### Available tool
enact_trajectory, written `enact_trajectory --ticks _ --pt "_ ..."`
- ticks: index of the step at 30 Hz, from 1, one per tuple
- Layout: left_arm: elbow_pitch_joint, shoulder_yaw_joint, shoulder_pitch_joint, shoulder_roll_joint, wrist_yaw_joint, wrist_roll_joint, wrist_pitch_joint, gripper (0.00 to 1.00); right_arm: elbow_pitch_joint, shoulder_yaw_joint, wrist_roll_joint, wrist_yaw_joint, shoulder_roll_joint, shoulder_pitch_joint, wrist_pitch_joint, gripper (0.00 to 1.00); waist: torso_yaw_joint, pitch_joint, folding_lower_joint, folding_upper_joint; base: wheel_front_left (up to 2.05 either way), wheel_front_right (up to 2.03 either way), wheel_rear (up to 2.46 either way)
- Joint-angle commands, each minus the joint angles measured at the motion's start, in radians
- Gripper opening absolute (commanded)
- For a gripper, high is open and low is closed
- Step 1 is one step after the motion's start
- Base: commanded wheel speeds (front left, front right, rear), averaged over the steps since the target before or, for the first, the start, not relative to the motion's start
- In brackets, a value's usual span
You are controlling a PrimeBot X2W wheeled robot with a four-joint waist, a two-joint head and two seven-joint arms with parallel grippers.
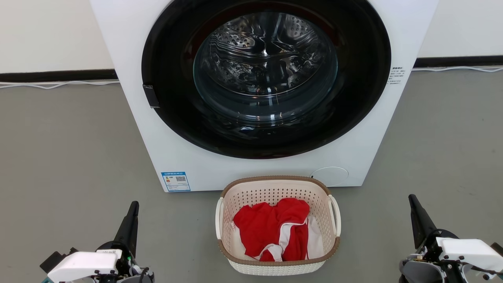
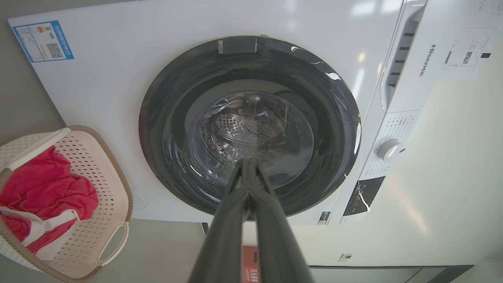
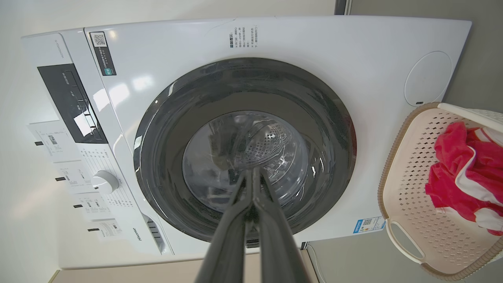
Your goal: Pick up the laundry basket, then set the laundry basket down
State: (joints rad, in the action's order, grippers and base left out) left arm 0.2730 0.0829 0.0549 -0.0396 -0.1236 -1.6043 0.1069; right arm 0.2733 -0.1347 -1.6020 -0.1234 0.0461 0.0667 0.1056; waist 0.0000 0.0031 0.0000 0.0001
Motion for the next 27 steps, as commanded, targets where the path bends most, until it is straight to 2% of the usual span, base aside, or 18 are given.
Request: enact_trajectory --ticks 1,22,23,27 --pt "-0.028 0.03 0.053 -0.011 -0.007 -0.005 0.006 0.0 -0.029 0.021 -0.007 -0.007 0.004 0.041 0.007 0.0 0.0 0.0 0.0 -0.0001 0.0 0.0 0.0" --pt "-0.028 0.03 0.053 -0.011 -0.007 -0.005 0.006 0.0 -0.029 0.021 -0.007 -0.007 0.004 0.041 0.007 0.0 0.0 0.0 0.0 -0.0001 0.0 0.0 0.0" --pt "0.0 0.0 0.0 0.0 0.0 0.0 0.0 1.0 0.0 0.0 0.0 0.0 0.0 0.0 0.0 1.0 0.0 0.0 0.0 -0.0001 0.0 0.0 0.0" --pt "0.017 -0.006 -0.011 0.003 0.0 0.0 -0.009 1.0 0.009 0.006 0.001 0.0 -0.001 -0.013 -0.007 1.0 0.0 0.0 0.0001 -0.0001 0.0 0.0 0.0"
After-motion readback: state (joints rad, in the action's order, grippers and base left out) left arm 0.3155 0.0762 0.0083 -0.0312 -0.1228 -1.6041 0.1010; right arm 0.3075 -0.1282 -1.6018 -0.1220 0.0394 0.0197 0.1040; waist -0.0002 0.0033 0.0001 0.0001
